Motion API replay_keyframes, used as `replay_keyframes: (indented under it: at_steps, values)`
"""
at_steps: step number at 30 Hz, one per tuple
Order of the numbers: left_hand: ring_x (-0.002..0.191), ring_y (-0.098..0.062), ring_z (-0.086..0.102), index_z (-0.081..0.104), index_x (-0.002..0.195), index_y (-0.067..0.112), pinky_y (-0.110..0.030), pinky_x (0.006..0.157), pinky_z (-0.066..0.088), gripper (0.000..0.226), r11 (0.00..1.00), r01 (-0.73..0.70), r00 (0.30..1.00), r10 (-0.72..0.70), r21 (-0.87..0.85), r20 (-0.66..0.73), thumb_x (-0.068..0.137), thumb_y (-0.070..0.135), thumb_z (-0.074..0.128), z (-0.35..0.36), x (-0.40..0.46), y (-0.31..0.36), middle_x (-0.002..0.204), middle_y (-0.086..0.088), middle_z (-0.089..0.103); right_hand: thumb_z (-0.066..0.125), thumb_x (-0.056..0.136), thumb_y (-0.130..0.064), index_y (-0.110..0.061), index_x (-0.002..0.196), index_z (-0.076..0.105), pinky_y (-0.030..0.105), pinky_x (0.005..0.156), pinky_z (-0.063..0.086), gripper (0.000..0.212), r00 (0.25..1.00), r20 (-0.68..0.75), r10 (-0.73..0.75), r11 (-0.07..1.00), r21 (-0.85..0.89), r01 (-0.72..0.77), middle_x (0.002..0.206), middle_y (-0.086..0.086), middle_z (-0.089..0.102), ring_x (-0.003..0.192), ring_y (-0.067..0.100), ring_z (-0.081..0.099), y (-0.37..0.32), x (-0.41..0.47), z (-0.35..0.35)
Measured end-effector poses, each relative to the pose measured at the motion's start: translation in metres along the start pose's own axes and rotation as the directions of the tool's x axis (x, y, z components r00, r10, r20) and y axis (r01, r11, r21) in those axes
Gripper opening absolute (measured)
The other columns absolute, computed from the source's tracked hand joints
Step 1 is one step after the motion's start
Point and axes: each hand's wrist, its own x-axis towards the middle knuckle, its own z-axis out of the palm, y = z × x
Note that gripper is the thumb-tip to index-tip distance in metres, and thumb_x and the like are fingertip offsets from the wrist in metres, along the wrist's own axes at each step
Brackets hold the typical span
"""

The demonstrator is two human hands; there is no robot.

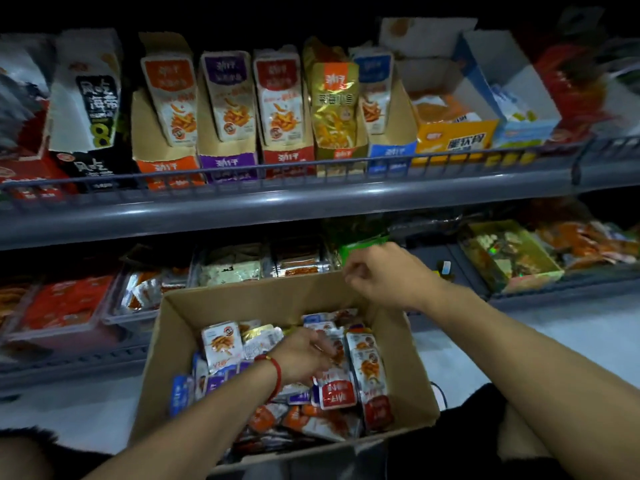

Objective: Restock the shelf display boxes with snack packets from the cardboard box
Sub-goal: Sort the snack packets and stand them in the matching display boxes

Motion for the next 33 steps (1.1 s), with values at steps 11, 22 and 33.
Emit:
replay_keyframes:
  at_steps: [11,22,33]
  values:
    - [0.118,-0.028,0.06,0.053,0.133,0.015,-0.029,0.091,0.047,0.048,0.949,0.05,0.979,0.016,0.31,-0.205,0.089,0.024,0.071,0.072,0.063,0.031,0.13,-0.01,0.062,0.06,0.098,-0.035,-0.03,0.112,0.07,0.036,0.077,0.055,0.018,0.999,0.002,0.05,0.995,0.085,-0.05,0.101,-0.002,0.071,0.092,0.021,0.066,0.02,0.009,-0.012]
    - [0.089,-0.032,0.075,0.062,0.119,0.001,-0.036,0.072,0.064,0.025,0.774,0.01,0.999,-0.033,-0.633,-0.025,0.094,-0.003,0.06,-0.033,-0.022,0.037,0.104,-0.025,0.074,0.059,0.099,-0.045,-0.036,0.105,0.071,0.033,0.084,0.055,0.016,0.986,0.161,-0.05,0.971,0.237,0.01,0.098,-0.011,0.07,0.094,0.009,0.066,0.048,0.003,-0.012]
    - [0.102,-0.039,0.071,0.052,0.129,-0.004,-0.042,0.086,0.059,0.044,0.403,-0.244,0.97,0.103,-0.882,-0.221,0.086,-0.006,0.06,-0.084,-0.09,0.044,0.111,-0.033,0.069,0.062,0.096,-0.038,-0.012,0.103,0.073,0.027,0.081,0.058,0.029,0.993,0.071,-0.094,0.519,0.855,-0.012,0.101,0.008,0.077,0.093,0.021,0.073,0.01,-0.006,-0.04]
